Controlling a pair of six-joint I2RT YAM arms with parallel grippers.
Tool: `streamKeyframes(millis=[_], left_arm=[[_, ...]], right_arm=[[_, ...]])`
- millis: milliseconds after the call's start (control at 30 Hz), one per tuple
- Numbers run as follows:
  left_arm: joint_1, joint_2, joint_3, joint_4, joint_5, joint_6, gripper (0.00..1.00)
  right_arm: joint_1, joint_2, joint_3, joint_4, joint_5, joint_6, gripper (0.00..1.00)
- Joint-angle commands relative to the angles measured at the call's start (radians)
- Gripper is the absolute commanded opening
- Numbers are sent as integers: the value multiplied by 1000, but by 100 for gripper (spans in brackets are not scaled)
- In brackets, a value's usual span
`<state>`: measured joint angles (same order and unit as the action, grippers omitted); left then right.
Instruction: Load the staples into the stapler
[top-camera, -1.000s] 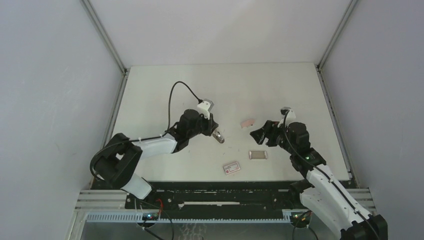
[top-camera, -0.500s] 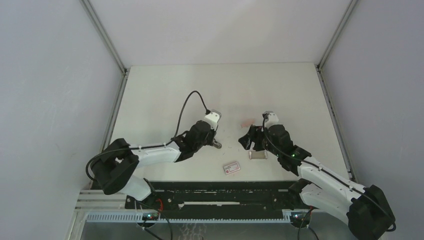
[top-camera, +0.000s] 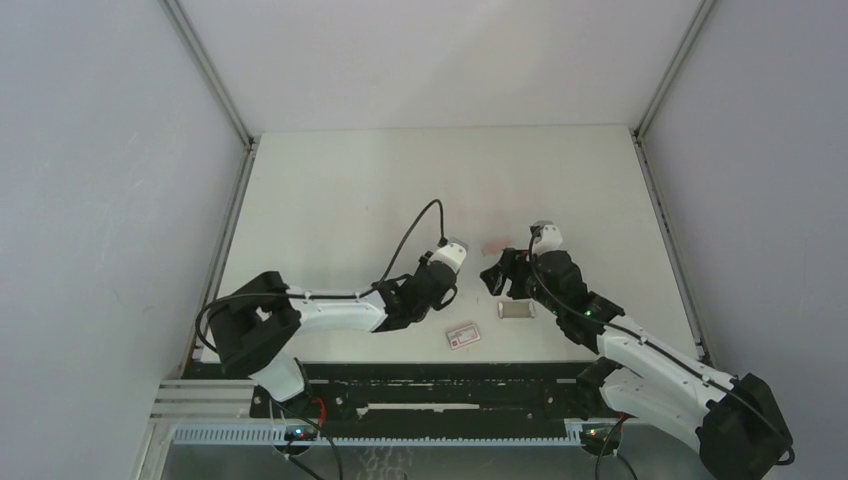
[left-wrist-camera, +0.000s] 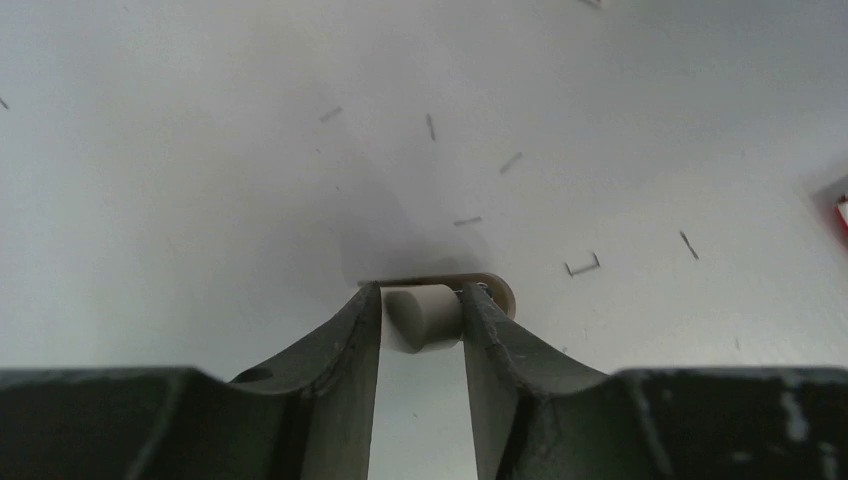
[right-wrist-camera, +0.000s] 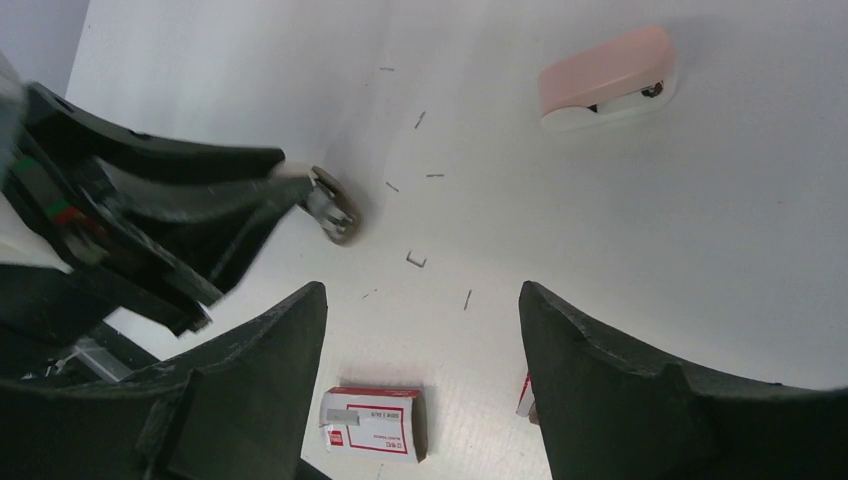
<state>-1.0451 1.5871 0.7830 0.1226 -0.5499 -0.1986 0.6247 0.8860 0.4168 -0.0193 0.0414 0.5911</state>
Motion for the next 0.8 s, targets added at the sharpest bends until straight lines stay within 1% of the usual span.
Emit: streamKeyframes(millis=[0, 133, 300, 400, 433, 500, 600, 667, 767], left_arm=[[-31, 6, 40, -93, 22, -67, 42], [-31, -31, 29, -90, 92, -103, 52], [-29, -135, 12, -93, 142, -102, 66], [-9, -179, 10, -91, 238, -68, 73], [12, -183, 10, -90, 276, -61, 75], [60, -171, 10, -80, 400, -47, 77], [132, -126, 30, -65, 534, -46, 77], [174, -84, 51, -69, 570, -69, 77], [238, -43, 69, -59, 661, -100, 76]], right_arm=[[9, -39, -7, 4, 34, 13, 70], [9, -63, -6, -13, 47, 8, 70], [7, -102, -6, -38, 47, -3, 70], [-1, -133, -6, -57, 44, -11, 70], [-5, -143, -6, -65, 44, -14, 70], [-11, -160, -6, -80, 42, -19, 70], [-18, -175, -8, -99, 42, -23, 70], [-20, -183, -9, -106, 39, -23, 70], [-20, -196, -15, -113, 29, -21, 70]])
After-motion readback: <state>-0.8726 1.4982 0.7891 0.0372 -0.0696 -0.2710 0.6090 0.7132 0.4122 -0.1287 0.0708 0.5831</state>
